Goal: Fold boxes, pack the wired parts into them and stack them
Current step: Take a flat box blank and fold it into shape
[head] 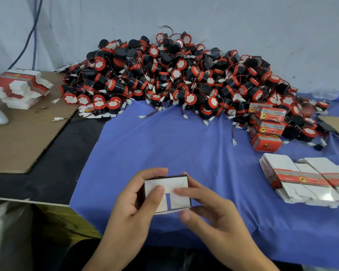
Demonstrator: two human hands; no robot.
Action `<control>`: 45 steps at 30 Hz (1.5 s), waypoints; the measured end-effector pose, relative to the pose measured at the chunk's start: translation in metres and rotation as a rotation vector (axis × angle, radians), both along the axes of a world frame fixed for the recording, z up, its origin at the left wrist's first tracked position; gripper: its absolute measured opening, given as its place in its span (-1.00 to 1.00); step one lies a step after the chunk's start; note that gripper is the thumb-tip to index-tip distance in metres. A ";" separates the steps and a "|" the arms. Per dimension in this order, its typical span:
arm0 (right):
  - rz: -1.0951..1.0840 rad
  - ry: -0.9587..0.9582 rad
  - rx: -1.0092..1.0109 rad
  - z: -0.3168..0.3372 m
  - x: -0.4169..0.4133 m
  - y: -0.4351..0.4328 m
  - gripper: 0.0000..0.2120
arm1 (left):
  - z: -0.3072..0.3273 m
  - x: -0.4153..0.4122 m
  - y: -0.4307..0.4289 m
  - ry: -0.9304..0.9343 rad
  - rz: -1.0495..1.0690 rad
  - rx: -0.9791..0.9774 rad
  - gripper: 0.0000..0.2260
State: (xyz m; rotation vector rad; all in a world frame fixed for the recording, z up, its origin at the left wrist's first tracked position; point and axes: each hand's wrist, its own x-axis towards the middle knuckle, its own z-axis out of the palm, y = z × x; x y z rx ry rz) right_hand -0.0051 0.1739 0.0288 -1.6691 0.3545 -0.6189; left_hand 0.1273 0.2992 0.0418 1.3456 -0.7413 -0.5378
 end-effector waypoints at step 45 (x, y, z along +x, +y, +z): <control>-0.492 -0.354 0.617 0.006 0.039 0.045 -0.30 | 0.010 -0.045 -0.025 0.052 0.341 -0.203 -0.85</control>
